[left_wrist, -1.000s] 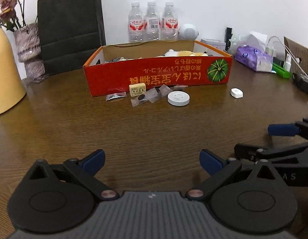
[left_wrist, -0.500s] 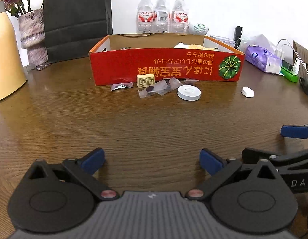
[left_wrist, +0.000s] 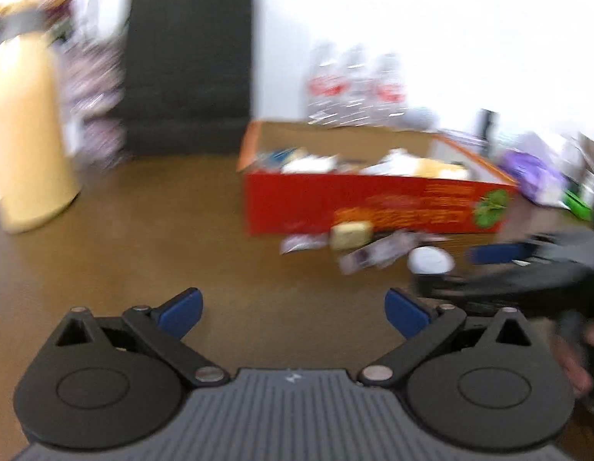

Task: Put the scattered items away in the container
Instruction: 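Grasp the white round disc with the right tool while the left tool grasps a clear wrapper, then carry the white disc and clear wrapper into the box and open both tools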

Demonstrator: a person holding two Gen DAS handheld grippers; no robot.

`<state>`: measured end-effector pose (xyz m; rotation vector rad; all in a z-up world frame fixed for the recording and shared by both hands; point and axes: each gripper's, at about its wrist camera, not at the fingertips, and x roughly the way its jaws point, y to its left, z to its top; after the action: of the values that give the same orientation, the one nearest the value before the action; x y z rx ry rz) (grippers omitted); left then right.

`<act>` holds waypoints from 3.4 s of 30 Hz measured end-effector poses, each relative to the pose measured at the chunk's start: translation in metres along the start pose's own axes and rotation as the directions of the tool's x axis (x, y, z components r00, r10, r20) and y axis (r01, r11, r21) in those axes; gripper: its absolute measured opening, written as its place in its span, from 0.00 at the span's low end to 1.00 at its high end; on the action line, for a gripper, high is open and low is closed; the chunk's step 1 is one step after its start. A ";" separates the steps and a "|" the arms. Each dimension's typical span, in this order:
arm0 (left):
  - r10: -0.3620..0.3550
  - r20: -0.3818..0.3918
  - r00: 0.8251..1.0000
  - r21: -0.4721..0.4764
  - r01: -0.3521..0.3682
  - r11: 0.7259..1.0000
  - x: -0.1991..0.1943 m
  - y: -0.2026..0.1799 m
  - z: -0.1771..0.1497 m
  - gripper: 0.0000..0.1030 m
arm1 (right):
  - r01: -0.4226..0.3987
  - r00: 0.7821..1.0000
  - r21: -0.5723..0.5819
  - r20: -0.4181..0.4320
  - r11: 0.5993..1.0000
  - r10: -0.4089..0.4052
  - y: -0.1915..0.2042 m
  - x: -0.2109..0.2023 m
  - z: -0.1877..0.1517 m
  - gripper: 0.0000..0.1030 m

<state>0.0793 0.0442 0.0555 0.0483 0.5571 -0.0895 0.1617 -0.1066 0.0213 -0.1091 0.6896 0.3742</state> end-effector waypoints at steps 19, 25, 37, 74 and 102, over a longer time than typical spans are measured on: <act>-0.116 -0.108 0.987 0.075 0.124 0.989 0.097 -0.048 0.026 0.25 | 0.044 0.997 0.022 0.068 0.999 -0.045 -0.045 -0.055 -0.029 0.37; -0.121 -0.108 0.987 0.019 0.124 0.992 0.091 -0.038 0.025 0.07 | 0.041 0.998 0.001 0.057 0.999 -0.041 -0.039 -0.053 -0.031 0.37; 0.058 -0.008 0.998 -0.115 -0.059 0.992 0.000 -0.043 -0.004 0.07 | 0.079 0.992 -0.045 0.100 0.996 -0.075 -0.027 -0.058 -0.035 0.37; -0.270 -0.085 0.959 -0.150 0.255 0.955 0.002 -0.019 0.094 0.08 | 0.031 0.977 0.028 0.211 0.999 -0.036 -0.036 -0.131 0.055 0.37; -0.101 -0.364 0.926 -0.271 -0.002 0.963 0.128 0.048 0.169 1.00 | 0.068 0.961 0.204 -0.276 0.977 -0.009 -0.097 0.032 0.186 0.75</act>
<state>0.2807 0.0710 0.1320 -0.2170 0.9506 -0.0539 0.3327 -0.1463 0.1417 0.0297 0.9962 0.2475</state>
